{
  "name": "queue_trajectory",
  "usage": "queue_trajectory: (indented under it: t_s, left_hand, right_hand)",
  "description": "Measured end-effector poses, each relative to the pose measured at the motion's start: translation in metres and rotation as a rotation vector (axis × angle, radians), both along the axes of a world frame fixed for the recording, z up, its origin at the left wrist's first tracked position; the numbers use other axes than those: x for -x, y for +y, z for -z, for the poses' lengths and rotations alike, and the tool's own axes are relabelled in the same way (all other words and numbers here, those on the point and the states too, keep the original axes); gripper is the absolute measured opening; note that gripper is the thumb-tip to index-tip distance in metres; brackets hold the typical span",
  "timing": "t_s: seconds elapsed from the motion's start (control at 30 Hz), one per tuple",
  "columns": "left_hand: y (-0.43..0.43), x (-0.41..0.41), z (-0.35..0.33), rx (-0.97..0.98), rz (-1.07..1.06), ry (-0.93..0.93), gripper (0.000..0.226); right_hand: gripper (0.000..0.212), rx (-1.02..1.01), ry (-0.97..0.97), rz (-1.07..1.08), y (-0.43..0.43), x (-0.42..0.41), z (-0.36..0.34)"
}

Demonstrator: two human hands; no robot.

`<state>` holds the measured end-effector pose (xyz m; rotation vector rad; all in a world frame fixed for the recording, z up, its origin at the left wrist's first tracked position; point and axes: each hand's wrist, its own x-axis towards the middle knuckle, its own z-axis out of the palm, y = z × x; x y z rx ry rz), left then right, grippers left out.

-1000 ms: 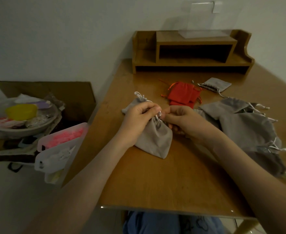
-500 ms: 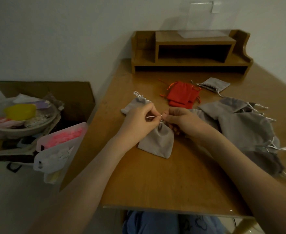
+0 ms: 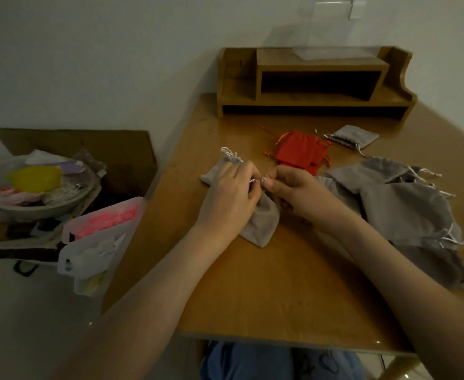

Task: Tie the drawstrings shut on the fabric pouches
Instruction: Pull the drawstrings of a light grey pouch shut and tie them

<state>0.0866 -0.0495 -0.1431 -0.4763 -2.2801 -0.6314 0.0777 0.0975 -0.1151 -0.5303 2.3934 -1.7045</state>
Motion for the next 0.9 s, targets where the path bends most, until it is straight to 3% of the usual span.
queue_trajectory:
  t_s: [0.13, 0.33, 0.67, 0.9]
  left_hand:
    - [-0.001, 0.003, 0.002, -0.017, -0.037, 0.059, 0.006]
    - [-0.005, 0.003, 0.0, 0.026, 0.02, 0.136, 0.02]
    - [-0.008, 0.005, 0.001, 0.292, 0.097, 0.256, 0.021]
    - [-0.005, -0.002, -0.002, 0.079, 0.114, 0.11, 0.019]
  right_hand:
    - [0.015, 0.113, -0.034, -0.05, -0.002, -0.003, 0.0]
    - [0.019, 0.123, -0.087, -0.026, 0.0, -0.001, 0.002]
    - [0.026, 0.213, -0.237, 0.054, 0.006, 0.002, 0.0]
    - [0.021, 0.193, -0.221, 0.006, 0.008, 0.003, -0.001]
